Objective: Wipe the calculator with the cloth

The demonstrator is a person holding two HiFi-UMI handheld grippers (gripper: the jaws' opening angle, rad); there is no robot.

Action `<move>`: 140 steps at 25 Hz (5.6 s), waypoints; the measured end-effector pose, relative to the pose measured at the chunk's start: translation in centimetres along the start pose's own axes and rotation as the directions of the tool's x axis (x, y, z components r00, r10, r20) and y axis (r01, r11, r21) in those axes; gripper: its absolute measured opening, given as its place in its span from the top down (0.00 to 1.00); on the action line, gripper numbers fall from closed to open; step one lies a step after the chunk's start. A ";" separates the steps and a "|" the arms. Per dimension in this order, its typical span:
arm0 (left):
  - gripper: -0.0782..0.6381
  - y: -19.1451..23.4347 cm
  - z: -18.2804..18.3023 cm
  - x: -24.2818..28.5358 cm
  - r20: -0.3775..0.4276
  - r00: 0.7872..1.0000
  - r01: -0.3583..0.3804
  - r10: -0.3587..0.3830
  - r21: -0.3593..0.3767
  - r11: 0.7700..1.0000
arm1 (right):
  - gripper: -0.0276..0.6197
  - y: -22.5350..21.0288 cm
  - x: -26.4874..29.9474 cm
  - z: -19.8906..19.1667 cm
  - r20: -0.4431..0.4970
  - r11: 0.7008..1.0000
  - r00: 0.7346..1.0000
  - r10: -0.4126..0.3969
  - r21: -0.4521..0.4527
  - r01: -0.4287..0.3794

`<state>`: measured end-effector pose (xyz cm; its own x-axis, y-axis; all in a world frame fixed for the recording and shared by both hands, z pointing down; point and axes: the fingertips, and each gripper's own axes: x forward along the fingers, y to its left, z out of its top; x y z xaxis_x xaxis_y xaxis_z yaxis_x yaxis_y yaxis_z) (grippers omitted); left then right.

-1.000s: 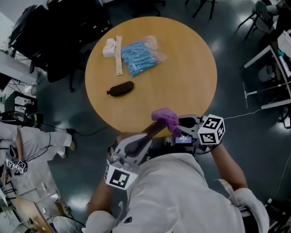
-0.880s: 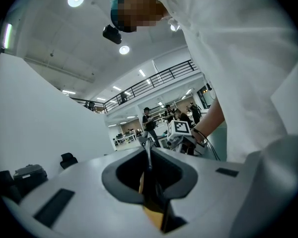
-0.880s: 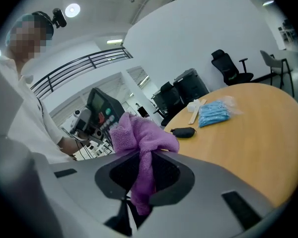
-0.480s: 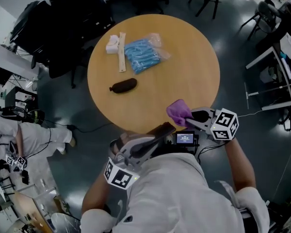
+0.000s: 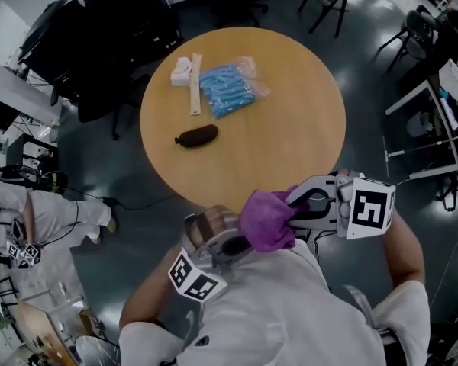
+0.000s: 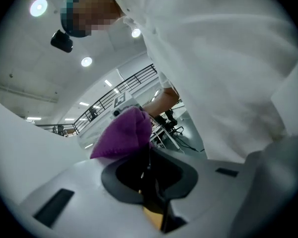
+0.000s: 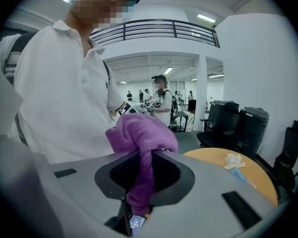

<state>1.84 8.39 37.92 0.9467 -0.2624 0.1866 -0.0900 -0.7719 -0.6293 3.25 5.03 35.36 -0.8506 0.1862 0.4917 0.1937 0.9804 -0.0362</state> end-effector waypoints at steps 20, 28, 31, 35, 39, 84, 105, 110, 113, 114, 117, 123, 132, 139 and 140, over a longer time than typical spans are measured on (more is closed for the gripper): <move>0.83 0.8 5.7 -0.9 0.158 0.986 0.052 -0.057 0.036 0.998 | 0.85 -0.9 4.5 -7.2 0.000 0.898 0.946 0.323 0.315 -0.306; 0.83 1.2 6.9 -1.0 0.188 0.982 0.032 -0.027 -0.025 0.999 | 0.85 1.1 6.5 -10.6 -0.048 0.846 0.901 0.431 0.368 -0.385; 0.83 1.6 7.5 -1.0 0.194 0.981 0.020 -0.017 -0.017 1.000 | 0.85 1.9 6.9 -11.9 -0.066 0.830 0.884 0.463 0.384 -0.406; 0.83 1.2 7.7 -0.7 0.171 0.985 0.016 -0.024 0.051 0.999 | 0.85 0.3 6.5 -14.4 -0.134 0.868 0.908 0.396 0.377 -0.323; 0.83 0.4 6.3 -0.3 0.143 0.989 0.040 -0.046 0.046 0.998 | 0.85 -4.2 1.6 -9.5 -0.039 0.944 0.978 0.203 0.272 -0.185; 0.83 5.5 2.7 0.8 0.170 0.970 -0.111 0.175 -0.333 0.936 | 0.85 -5.7 5.3 -16.5 -0.130 0.910 0.965 0.226 0.381 -0.162; 0.83 -5.8 -40.0 2.8 -0.545 0.777 -0.475 0.314 -0.836 -0.274 | 0.85 -10.6 3.8 -26.6 0.065 0.646 0.937 -0.343 0.740 0.185; 0.83 -7.9 -41.8 2.8 -0.589 0.768 -0.517 0.252 -0.802 -0.299 | 0.85 -10.5 4.0 -27.5 0.070 0.620 0.933 -0.352 0.764 0.176; 0.83 -8.6 -42.6 2.2 -0.607 0.757 -0.530 0.240 -0.787 -0.316 | 0.85 -10.6 4.3 -27.9 0.072 0.609 0.932 -0.355 0.774 0.172; 0.83 -8.7 -42.7 2.1 -0.609 0.756 -0.529 0.241 -0.784 -0.323 | 0.85 -10.6 4.4 -28.0 0.072 0.606 0.932 -0.354 0.777 0.170; 0.83 -8.9 -42.7 2.3 -0.606 0.759 -0.527 0.236 -0.786 -0.324 | 0.85 -10.4 4.7 -28.1 0.076 0.600 0.934 -0.348 0.784 0.160; 0.83 -9.0 -43.2 3.0 -0.610 0.765 -0.550 0.206 -0.786 -0.283 | 0.85 -10.1 5.0 -28.2 0.078 0.606 0.942 -0.328 0.782 0.146; 0.82 -9.3 -43.2 3.2 -0.634 0.754 -0.590 0.171 -0.769 -0.248 | 0.85 -9.4 5.1 -28.0 0.085 0.605 0.942 -0.324 0.785 0.137; 0.80 -9.8 -43.7 3.0 -0.676 0.728 -0.635 0.110 -0.727 -0.262 | 0.85 -8.9 5.4 -28.1 0.085 0.599 0.940 -0.331 0.789 0.139; 0.79 -9.8 -43.8 3.0 -0.686 0.722 -0.648 0.095 -0.718 -0.255 | 0.86 -8.9 5.4 -28.1 0.084 0.597 0.940 -0.332 0.789 0.141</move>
<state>-7.99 -10.18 77.69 0.4629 -0.6596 0.5921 -0.8123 -0.0483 0.5812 10.70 -4.50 62.82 -0.9044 -0.1451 0.4012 -0.3899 0.6629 -0.6392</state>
